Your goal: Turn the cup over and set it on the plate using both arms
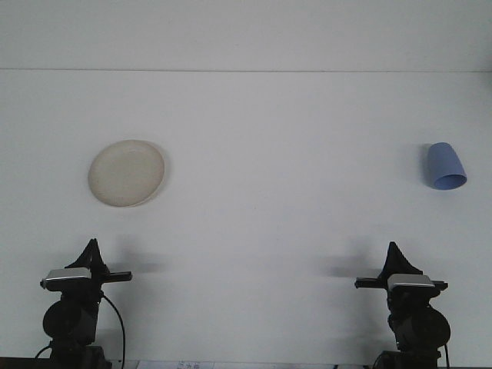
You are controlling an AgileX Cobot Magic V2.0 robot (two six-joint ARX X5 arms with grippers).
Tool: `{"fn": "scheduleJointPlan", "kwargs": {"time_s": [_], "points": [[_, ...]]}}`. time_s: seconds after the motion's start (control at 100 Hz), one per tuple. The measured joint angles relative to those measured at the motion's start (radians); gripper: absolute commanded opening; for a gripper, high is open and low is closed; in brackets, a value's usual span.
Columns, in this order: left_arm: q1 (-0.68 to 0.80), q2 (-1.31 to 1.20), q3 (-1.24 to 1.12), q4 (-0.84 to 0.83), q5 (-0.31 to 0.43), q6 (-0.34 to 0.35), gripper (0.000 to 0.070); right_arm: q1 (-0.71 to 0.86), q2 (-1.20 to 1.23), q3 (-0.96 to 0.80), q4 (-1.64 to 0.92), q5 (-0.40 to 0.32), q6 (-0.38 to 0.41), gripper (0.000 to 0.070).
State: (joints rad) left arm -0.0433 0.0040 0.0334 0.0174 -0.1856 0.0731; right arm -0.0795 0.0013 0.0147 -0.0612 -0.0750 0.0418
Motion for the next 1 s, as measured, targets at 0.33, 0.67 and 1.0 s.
{"fn": "scheduleJointPlan", "kwargs": {"time_s": [0.33, 0.67, 1.0], "points": [[0.000, 0.000, 0.000, 0.000, 0.000, 0.000, 0.0013, 0.000, 0.000, 0.000, 0.000, 0.000, 0.000, 0.0005], [0.000, 0.000, 0.000, 0.000, 0.000, 0.000, 0.0013, 0.000, 0.000, 0.000, 0.000, 0.000, 0.000, 0.0004], [0.000, 0.000, 0.000, 0.000, 0.000, 0.000, 0.0013, 0.000, 0.000, 0.000, 0.000, -0.024, 0.076, 0.0004]]}}
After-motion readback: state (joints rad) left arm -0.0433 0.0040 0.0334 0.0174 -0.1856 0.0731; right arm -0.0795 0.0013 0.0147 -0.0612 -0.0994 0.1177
